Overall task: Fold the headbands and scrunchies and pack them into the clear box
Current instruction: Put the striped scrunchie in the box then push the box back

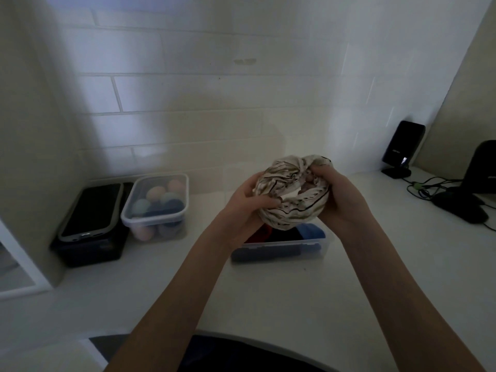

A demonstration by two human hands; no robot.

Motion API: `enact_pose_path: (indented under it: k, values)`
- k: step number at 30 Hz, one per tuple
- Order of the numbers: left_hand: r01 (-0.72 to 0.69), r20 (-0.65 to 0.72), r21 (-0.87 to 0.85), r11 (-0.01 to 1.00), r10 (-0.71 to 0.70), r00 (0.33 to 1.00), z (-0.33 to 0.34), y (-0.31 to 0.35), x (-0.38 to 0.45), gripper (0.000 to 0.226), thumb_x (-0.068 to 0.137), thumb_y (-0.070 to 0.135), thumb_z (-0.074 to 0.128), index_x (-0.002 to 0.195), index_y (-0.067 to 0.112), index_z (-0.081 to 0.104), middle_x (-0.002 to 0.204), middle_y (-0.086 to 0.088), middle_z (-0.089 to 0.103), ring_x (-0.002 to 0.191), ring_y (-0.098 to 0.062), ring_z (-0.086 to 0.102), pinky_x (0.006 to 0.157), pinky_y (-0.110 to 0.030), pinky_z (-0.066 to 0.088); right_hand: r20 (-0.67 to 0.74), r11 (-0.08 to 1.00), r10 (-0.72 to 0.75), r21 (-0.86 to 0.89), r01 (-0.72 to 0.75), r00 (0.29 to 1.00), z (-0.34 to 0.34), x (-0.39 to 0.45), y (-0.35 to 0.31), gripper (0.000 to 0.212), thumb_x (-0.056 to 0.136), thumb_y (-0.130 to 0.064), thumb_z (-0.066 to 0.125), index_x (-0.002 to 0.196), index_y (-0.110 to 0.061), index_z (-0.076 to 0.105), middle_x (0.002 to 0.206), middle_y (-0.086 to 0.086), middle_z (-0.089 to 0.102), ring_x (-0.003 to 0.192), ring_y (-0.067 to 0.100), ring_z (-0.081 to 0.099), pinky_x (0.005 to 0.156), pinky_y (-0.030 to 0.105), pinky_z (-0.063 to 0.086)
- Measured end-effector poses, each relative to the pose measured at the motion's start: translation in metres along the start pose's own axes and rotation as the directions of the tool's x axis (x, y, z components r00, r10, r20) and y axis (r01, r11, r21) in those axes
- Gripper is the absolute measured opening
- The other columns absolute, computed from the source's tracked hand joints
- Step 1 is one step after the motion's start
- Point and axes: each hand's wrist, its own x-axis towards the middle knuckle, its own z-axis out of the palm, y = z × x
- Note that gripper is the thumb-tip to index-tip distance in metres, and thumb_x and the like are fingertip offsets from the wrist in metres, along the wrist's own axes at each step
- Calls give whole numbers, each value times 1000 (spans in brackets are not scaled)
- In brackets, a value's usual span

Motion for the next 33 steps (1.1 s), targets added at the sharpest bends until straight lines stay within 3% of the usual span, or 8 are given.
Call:
enact_pose_path:
  k: [3,7,12,14,23,26,28,33]
  values:
    - [-85,-87,24,996,87,992,-8,6,1,62,66,-17,56,121,13,52,107,-16,65,94,-27,64,76,-37,56,-49,989,-11,-146,3,999,-5,-2,6,10,90,-6,53,100,-6,56,65,4,66,56,15,62,49,24,53]
    - [-88,-126,481,873,168,978,-7,5,0,49,69,-20,56,98,19,63,108,-15,64,94,-26,67,78,-36,56,-85,868,-146,-490,86,986,-19,-4,12,45,81,2,66,113,-21,45,87,19,64,70,27,67,60,38,58]
    - [-73,-12,915,397,207,978,-4,0,3,49,66,-6,65,105,22,68,109,-2,52,101,-11,51,82,-1,37,119,364,-264,-907,213,957,-29,3,11,26,73,6,63,84,-18,67,82,2,65,81,19,62,72,30,51]
    - [-32,-2,953,302,109,994,-6,2,2,53,67,-1,69,116,18,63,112,-1,48,102,-12,49,80,-3,35,150,170,-199,-968,185,969,-33,3,11,23,73,-1,67,90,-15,72,88,2,64,86,16,58,77,26,45]
    - [-79,68,990,-116,-96,993,-6,-1,0,43,75,24,70,115,12,62,117,-5,48,105,-21,47,95,-36,42,74,-341,13,-937,74,997,-43,1,16,29,81,-46,65,108,-34,67,114,-3,48,113,22,41,91,40,37]
    - [-167,162,938,-304,-40,986,-2,0,1,42,79,30,65,118,16,61,123,-3,47,110,-20,40,92,-34,40,173,-342,-38,-928,150,984,-40,1,12,33,79,-41,67,110,-34,58,114,-4,50,112,22,40,89,38,34]
    - [-239,251,908,-343,-7,968,0,-1,1,41,81,30,64,120,20,60,125,-2,48,112,-19,40,91,-32,39,233,-323,-25,-922,213,972,-38,1,11,29,80,-33,67,106,-34,55,111,-6,53,109,20,42,87,37,33]
    - [-340,342,872,-354,-59,938,-3,-4,4,45,80,19,66,124,20,58,128,-1,54,115,-20,48,95,-33,42,215,-564,76,-796,219,974,-39,0,8,22,88,-50,52,109,-47,61,110,-15,62,109,15,45,91,40,26]
